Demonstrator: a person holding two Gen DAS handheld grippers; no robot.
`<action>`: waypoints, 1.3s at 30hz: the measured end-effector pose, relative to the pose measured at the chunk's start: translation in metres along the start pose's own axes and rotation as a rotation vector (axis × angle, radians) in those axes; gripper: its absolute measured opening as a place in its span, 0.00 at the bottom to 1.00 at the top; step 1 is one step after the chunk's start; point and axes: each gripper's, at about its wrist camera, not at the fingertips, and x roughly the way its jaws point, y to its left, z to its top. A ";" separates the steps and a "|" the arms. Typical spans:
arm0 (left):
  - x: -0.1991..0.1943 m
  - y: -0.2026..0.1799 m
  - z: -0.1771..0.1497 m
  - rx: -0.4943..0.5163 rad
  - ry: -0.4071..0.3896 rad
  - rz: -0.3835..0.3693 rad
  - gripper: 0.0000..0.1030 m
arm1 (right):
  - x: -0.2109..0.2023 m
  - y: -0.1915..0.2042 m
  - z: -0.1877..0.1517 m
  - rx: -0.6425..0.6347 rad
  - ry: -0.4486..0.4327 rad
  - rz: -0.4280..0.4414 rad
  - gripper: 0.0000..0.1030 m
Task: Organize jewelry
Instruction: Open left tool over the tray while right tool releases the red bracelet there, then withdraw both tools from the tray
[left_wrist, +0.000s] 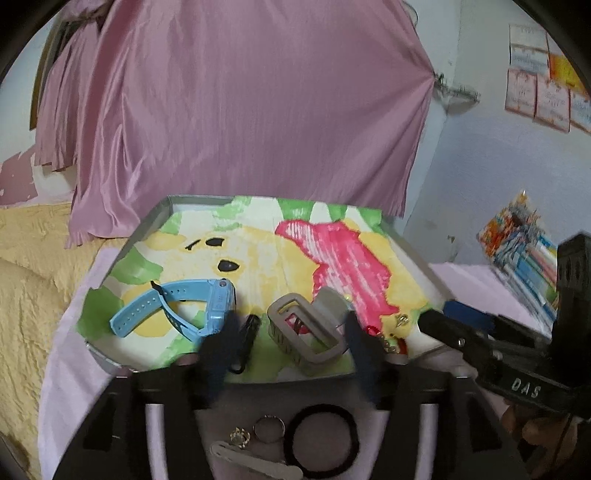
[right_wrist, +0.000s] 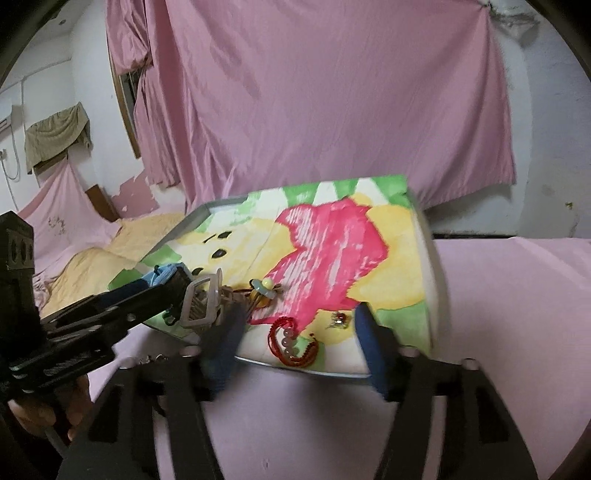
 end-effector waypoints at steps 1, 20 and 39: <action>-0.005 0.001 0.000 -0.006 -0.015 -0.003 0.61 | -0.004 0.000 -0.002 -0.001 -0.009 -0.004 0.59; -0.098 0.018 -0.049 -0.005 -0.216 0.066 0.99 | -0.084 0.026 -0.054 -0.027 -0.197 0.021 0.97; -0.130 0.042 -0.085 0.096 -0.225 0.174 0.99 | -0.120 0.063 -0.091 -0.156 -0.291 -0.039 0.98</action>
